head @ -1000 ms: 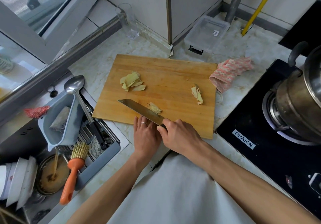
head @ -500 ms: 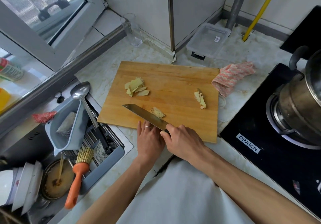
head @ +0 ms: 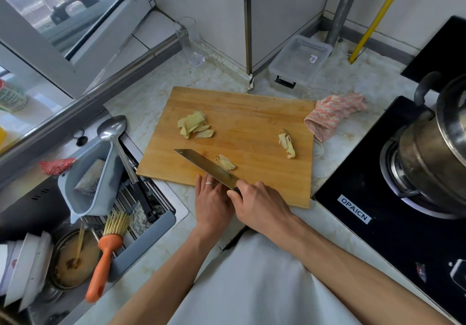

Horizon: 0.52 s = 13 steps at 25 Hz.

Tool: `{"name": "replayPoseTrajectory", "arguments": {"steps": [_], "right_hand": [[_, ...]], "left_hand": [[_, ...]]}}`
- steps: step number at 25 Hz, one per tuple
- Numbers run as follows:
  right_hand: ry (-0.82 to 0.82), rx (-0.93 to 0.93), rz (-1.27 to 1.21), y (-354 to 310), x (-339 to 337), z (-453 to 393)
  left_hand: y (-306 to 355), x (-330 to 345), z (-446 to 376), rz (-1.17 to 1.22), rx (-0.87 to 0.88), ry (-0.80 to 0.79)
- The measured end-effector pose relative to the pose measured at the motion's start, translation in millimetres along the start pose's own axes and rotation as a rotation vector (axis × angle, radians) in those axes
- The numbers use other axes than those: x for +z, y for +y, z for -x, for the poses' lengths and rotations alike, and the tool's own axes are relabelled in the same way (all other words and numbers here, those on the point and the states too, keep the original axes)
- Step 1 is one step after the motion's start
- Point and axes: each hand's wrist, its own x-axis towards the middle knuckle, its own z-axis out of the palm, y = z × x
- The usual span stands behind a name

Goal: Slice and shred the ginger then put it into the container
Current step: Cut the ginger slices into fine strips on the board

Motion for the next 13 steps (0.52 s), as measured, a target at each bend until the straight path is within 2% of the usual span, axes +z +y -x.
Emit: {"name": "replayPoseTrajectory", "arguments": {"steps": [7, 13], "right_hand": [[-0.011, 0.02, -0.012, -4, 4, -11], [-0.021, 0.041, -0.015, 1, 2, -1]], "left_hand": [[-6, -4, -3, -0.012, 0.05, -0.016], [-6, -2, -4, 0.11, 0.059, 0.029]]}}
